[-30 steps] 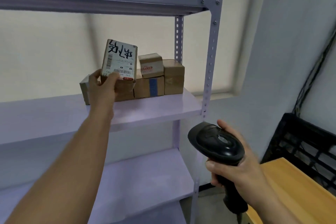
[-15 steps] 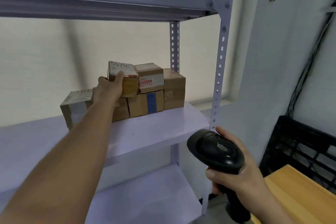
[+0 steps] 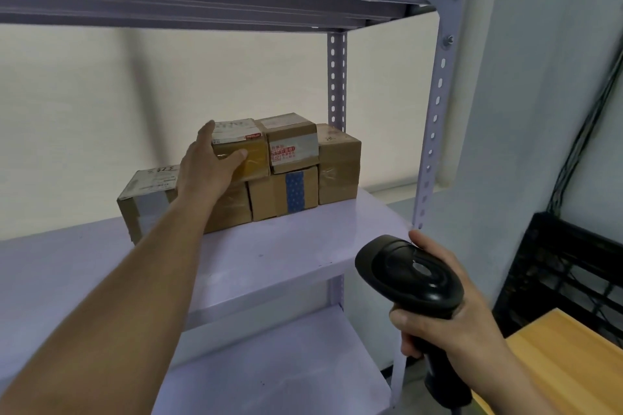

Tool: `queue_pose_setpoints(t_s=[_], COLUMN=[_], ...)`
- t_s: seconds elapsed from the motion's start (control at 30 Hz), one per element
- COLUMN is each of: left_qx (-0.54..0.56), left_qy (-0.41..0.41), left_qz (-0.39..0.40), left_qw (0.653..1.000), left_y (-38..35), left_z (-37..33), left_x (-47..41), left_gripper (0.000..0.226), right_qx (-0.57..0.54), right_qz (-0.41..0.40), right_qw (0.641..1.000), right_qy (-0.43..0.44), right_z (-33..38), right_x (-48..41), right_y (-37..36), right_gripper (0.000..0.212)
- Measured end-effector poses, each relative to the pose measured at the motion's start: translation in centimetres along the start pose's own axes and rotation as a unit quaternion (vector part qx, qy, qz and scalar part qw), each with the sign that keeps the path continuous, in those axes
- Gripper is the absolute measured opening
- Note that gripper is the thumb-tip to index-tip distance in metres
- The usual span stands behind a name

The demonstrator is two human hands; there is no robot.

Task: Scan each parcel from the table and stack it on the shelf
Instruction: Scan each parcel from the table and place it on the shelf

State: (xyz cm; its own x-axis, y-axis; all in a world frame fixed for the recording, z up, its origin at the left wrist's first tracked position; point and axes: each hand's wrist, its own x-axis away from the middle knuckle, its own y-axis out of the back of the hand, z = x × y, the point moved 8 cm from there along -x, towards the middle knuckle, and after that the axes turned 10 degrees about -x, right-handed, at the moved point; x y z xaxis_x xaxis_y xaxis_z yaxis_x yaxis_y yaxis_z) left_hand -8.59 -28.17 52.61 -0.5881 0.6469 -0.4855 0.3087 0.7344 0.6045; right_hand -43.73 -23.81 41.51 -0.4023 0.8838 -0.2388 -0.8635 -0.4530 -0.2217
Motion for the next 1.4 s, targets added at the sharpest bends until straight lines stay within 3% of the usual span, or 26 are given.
queue_pose_setpoints(t_s=[0.2, 0.43, 0.63, 0.77, 0.97, 1.13, 1.3, 1.4], left_qx=[-0.006, 0.034, 0.037, 0.065, 0.131, 0.109, 0.112, 0.112], left_qy=[0.011, 0.026, -0.13, -0.185, -0.127, -0.175, -0.218, -0.242], left_qz=[-0.004, -0.04, -0.164, -0.098, 0.067, 0.196, 0.272, 0.307], left_qw=[1.0, 0.998, 0.977, 0.976, 0.981, 0.959, 0.931, 0.914], left_y=[-1.0, -0.2, 0.5, -5.2, -14.6, -21.0, -25.1, -27.0], left_z=[0.7, 0.3, -5.8, -9.3, -13.1, -18.2, -24.1, -27.1], left_x=[-1.0, 0.8, 10.2, 19.2, 32.4, 42.4, 49.6, 53.1], left_gripper=[0.069, 0.086, 0.059, 0.054, 0.062, 0.063, 0.066, 0.056], right_qx=[0.022, 0.034, 0.01, 0.006, 0.037, 0.04, 0.044, 0.056], right_qz=[-0.001, -0.029, -0.051, -0.072, -0.117, -0.181, -0.249, -0.289], right_qw=[1.0, 0.999, 0.999, 0.997, 0.992, 0.983, 0.967, 0.955], right_qy=[0.004, 0.011, 0.018, 0.024, 0.016, 0.013, 0.011, 0.017], right_z=[-0.3, 0.1, 2.1, 3.4, 3.8, 4.0, 5.4, 6.3], right_x=[-0.3, 1.2, 5.4, 9.1, 16.2, 22.9, 29.1, 32.0], right_y=[0.6, 3.3, 7.4, 11.1, 17.3, 23.3, 28.7, 31.5], right_gripper=[0.094, 0.092, 0.09, 0.092, 0.093, 0.094, 0.092, 0.091])
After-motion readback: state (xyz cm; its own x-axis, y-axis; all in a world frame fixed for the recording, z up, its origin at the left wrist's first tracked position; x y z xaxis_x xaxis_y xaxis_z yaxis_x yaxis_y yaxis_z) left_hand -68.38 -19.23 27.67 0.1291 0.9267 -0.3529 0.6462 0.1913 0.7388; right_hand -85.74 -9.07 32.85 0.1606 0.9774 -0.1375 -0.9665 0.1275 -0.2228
